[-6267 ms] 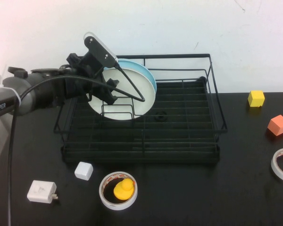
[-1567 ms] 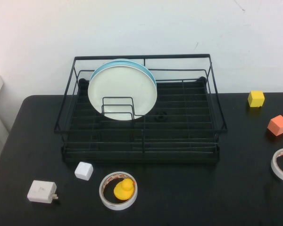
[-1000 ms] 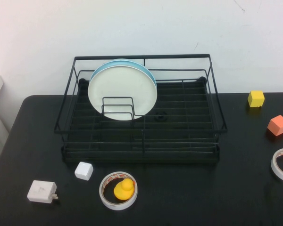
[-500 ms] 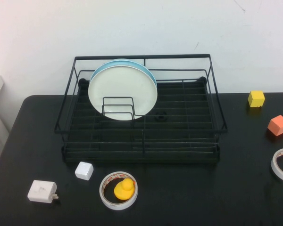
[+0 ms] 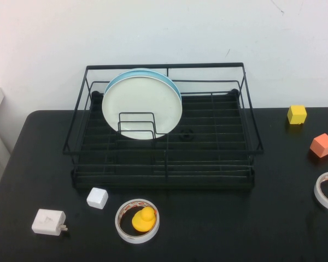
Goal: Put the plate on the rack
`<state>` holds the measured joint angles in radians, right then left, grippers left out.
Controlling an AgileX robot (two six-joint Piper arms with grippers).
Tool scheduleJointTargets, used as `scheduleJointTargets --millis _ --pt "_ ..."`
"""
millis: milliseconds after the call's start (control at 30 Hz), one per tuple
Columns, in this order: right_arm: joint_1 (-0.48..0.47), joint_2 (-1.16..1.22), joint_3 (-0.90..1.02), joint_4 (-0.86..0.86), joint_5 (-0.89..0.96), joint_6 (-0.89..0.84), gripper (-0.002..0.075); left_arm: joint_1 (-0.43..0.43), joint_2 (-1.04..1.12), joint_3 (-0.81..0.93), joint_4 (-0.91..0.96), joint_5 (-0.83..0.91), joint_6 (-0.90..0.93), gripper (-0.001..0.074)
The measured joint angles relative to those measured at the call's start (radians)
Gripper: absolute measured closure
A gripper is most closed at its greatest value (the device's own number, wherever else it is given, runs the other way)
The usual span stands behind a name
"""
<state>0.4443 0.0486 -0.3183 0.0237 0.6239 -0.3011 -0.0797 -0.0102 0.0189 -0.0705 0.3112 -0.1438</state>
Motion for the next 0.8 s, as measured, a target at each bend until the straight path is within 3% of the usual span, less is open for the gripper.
scheduleJointTargets --millis 800 --pt "0.000 0.000 0.000 0.002 0.000 0.000 0.0728 -0.009 0.000 0.000 -0.023 0.002 0.084 0.0736"
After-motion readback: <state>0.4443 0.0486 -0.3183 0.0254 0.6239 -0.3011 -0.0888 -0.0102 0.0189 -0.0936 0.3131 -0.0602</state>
